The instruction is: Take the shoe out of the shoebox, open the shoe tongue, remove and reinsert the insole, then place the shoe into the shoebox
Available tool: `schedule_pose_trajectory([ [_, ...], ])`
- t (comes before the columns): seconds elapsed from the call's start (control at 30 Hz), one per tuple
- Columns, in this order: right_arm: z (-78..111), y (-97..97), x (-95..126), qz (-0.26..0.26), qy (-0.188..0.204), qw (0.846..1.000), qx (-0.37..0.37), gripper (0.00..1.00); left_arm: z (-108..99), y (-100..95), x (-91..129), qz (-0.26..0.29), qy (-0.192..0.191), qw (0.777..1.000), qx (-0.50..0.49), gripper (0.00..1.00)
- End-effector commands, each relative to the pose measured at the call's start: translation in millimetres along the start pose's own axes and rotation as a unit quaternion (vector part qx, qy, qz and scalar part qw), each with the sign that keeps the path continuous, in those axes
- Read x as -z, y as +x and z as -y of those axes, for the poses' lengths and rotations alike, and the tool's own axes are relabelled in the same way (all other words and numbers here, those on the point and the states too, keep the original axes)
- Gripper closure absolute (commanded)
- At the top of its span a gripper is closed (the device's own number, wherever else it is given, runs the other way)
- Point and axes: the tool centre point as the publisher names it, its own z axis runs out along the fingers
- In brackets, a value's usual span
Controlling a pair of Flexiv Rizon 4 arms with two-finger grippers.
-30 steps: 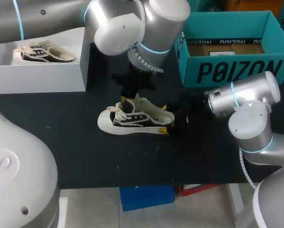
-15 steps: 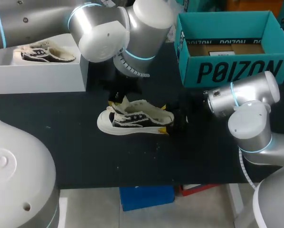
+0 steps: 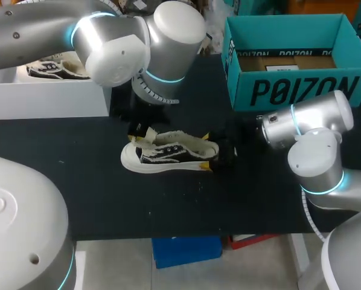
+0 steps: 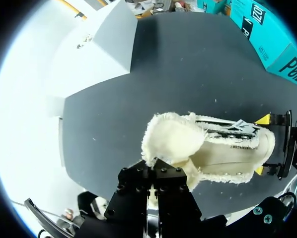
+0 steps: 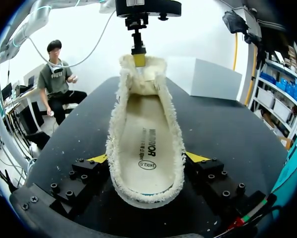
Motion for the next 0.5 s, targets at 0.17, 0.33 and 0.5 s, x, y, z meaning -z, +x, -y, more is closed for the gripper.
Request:
schedule_pose_trajectory([
  [0.17,6.3,-2.0,1,0.001,0.001,1.0,-0.002,1.0,-7,-12.4,-17,-0.014,-0.014,1.0,0.003,0.0],
  [0.33,6.3,-2.0,1,0.001,0.001,1.0,-0.002,1.0,-10,-21.1,-19,-0.013,-0.015,1.0,0.015,0.0],
  [0.5,6.3,-2.0,1,0.001,0.001,1.0,-0.002,1.0,-13,-26.0,-27,-0.011,-0.022,0.999,0.022,0.0],
])
